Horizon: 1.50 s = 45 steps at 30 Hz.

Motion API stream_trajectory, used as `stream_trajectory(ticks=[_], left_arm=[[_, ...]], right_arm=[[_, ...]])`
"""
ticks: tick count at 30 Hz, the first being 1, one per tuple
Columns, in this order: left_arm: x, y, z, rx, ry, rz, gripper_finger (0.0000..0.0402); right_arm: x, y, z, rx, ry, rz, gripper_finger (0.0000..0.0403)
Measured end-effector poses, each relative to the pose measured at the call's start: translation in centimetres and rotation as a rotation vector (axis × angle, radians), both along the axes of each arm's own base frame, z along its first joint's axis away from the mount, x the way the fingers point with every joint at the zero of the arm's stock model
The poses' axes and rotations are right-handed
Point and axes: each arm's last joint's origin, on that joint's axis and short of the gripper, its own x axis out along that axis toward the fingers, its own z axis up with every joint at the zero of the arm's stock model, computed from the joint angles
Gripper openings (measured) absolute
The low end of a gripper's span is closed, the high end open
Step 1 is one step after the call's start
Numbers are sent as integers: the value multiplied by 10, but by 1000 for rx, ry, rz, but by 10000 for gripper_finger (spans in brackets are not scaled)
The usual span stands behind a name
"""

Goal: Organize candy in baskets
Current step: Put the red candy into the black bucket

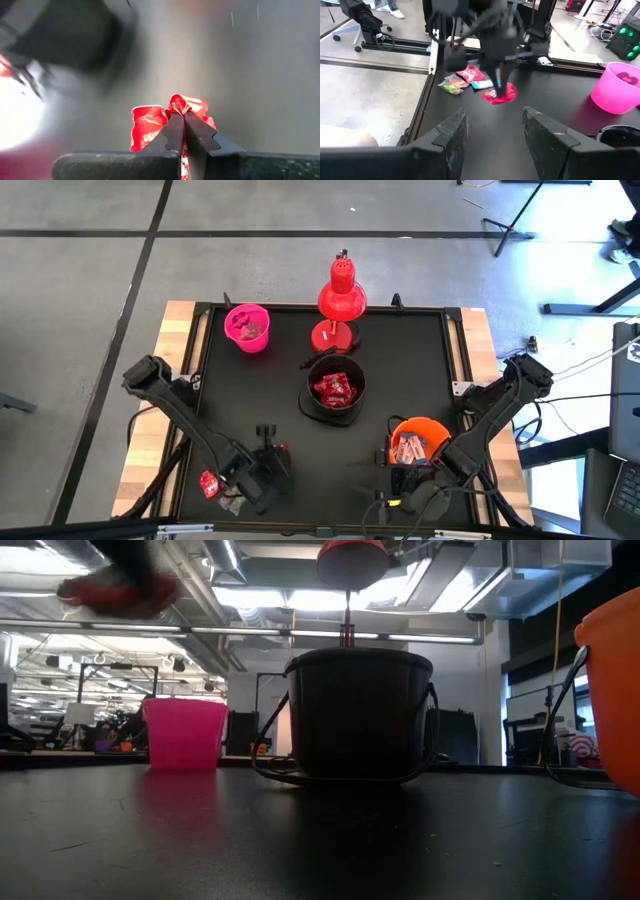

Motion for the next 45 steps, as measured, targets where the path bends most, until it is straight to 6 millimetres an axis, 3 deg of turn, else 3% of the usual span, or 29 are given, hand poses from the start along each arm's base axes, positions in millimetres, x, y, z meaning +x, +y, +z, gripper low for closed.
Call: stream_trajectory(ticks=[7,10,14,20,30,36,41,45], left_arm=[[18,0,37,53,-377,-73,0],[31,-3,32,29,-472,-181,0],[46,12,15,-110,-531,-284,0],[60,47,-3,-173,-600,-280,0],[81,141,16,-191,-716,-174,0],[85,197,9,-240,-655,-26,0],[82,224,1,-277,-578,99,0],[81,231,-1,-386,-538,7,22]], right_arm=[[0,0,0,-8,-4,-14,184],[0,0,0,1,-5,-17,184],[0,0,0,18,-11,-31,184],[-1,-1,1,7,-21,-58,184],[0,-5,-2,-29,-3,-80,184],[-1,-5,-4,-46,12,-82,184],[-1,-5,-4,-45,11,-82,184],[-1,-5,-4,-45,11,-82,184]])
